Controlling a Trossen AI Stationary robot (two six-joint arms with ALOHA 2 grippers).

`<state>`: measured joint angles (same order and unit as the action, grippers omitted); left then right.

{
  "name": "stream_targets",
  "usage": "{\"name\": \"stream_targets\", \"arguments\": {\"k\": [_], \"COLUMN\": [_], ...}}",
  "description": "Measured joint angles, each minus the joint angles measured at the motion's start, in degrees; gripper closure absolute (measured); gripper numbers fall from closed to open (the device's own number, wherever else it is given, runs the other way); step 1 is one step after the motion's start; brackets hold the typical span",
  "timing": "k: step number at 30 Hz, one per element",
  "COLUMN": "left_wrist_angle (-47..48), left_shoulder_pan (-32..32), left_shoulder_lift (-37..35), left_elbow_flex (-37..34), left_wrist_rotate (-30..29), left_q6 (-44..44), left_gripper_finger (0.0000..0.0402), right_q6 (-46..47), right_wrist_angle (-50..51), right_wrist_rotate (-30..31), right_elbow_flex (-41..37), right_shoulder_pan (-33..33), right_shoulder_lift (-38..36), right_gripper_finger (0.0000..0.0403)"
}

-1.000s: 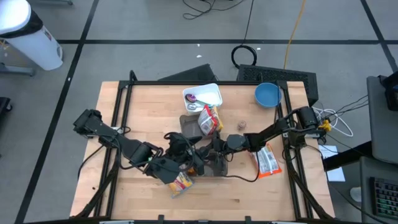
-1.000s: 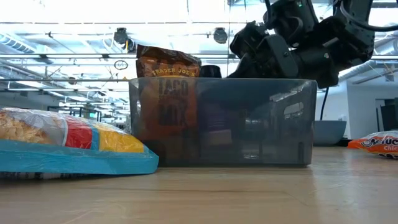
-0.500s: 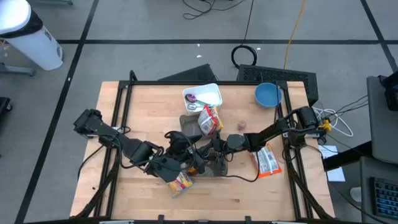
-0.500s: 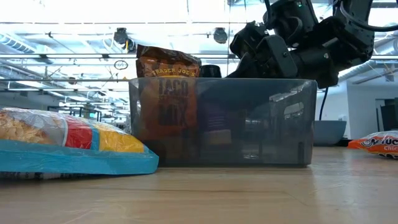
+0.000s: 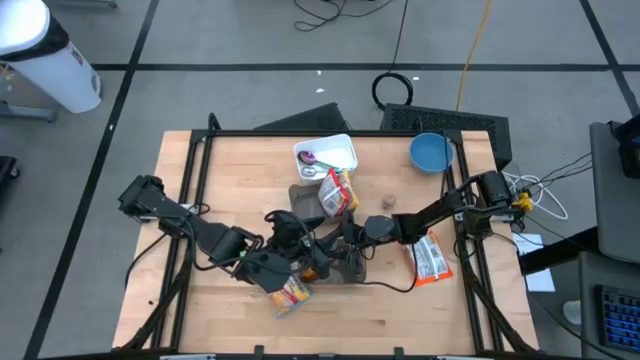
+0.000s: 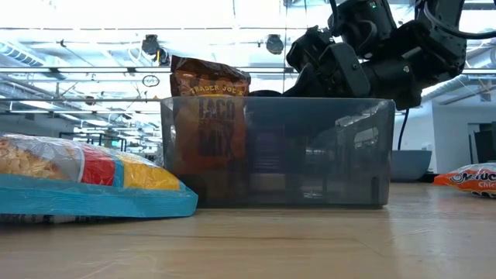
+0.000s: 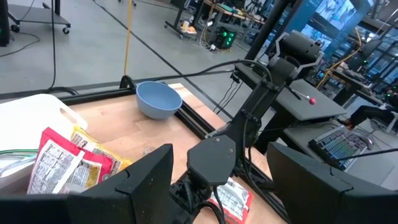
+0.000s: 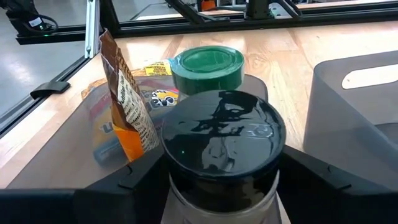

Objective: Pick & Place Food Item
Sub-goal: Put the black seasoning bottle into the bottom black bin, then put the blue noodle pack into the top black bin

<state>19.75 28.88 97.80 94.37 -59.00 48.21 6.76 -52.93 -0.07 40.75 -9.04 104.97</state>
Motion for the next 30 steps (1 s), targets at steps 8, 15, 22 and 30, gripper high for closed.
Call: {"name": "stream_targets", "arguments": {"k": [8,15,22,30], "left_wrist_angle": [-0.07,0.44,2.06,1.87], "left_shoulder_pan": [0.07,0.33,0.92,0.42], "left_shoulder_lift": [-1.53,-5.08,-7.7,-9.18], "left_elbow_flex": [-0.04,-0.04,-0.04,-0.04], "left_wrist_rotate": [0.86,2.25,3.14,6.49], "left_q6": [-4.32,-11.76,-19.47,-25.12], "left_gripper_finger": [0.0135,0.0135,0.0135,0.0135], "right_q6": [0.03,-0.09,-3.3,2.73], "right_wrist_angle": [2.43,14.58,27.55,29.58], "right_wrist_rotate": [-0.11,-0.16,-0.08,0.26], "right_elbow_flex": [-0.04,-0.09,-0.09,-0.09], "right_shoulder_pan": [-0.3,-1.21,-1.75,-0.11], "right_shoulder_lift": [-2.45,-10.61,-23.57,-37.64], "right_gripper_finger": [0.0154,0.0154,0.0154,0.0154]}}
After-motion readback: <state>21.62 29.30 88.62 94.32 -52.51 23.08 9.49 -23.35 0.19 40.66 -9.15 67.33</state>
